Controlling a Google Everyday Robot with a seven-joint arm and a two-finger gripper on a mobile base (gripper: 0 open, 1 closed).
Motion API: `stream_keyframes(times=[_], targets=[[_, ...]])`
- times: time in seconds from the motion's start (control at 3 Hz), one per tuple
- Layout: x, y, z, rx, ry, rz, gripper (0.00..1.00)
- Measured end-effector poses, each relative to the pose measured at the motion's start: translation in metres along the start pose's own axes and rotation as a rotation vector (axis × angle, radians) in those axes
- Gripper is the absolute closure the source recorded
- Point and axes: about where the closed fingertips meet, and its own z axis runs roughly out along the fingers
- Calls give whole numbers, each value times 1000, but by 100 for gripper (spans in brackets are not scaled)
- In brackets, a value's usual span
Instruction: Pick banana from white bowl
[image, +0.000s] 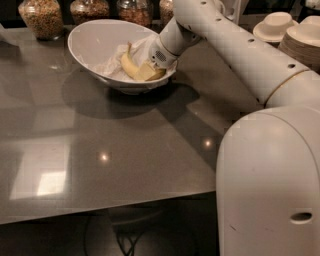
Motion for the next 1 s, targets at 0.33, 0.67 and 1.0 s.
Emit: stream_keyframes(times=[0.33,0.67,1.0], targets=[[-2,0,-3,0,0,0,96],[-25,4,-38,62,-53,-32,100],[-43,20,-79,125,-111,-65,100]])
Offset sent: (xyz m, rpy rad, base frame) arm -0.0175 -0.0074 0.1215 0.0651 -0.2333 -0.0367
